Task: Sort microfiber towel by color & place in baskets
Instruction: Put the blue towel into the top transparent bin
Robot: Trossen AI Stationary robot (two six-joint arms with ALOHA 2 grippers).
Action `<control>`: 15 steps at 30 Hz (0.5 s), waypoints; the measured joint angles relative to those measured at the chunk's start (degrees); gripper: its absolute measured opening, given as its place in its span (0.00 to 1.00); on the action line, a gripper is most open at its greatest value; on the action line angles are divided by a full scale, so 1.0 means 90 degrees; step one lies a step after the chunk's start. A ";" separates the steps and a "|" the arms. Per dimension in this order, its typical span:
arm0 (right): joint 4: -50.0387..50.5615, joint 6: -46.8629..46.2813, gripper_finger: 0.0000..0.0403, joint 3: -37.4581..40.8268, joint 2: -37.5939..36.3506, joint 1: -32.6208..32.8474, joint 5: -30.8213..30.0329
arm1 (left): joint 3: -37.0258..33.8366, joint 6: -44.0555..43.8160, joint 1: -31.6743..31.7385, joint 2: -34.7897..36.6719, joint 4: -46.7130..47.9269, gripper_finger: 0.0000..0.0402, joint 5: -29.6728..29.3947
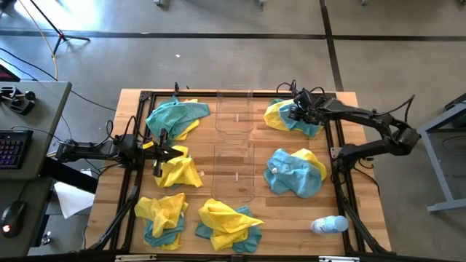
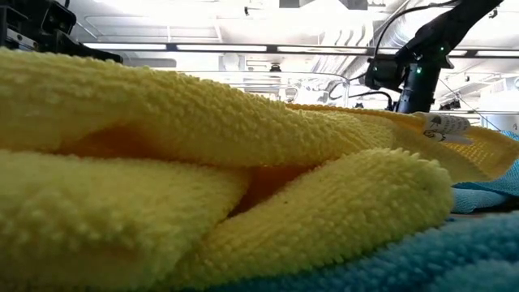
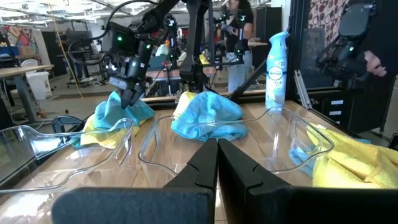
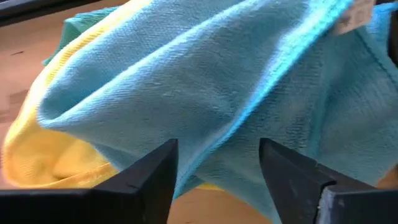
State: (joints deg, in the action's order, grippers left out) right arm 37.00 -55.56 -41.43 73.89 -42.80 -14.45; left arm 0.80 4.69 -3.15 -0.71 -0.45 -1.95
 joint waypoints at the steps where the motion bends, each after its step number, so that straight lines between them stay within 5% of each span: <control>1: 0.0004 0.0000 0.49 0.0013 -0.0002 -0.0002 -0.0021 | 0.0002 0.0000 0.0002 0.0000 -0.0002 0.00 0.0000; 15: -0.0200 0.0011 0.02 0.0017 -0.0002 -0.0038 -0.0217 | -0.0001 -0.0001 0.0000 0.0002 -0.0002 0.00 0.0002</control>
State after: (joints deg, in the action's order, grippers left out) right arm 35.20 -55.46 -41.28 73.87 -43.13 -16.40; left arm 0.80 4.69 -3.16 -0.69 -0.47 -1.93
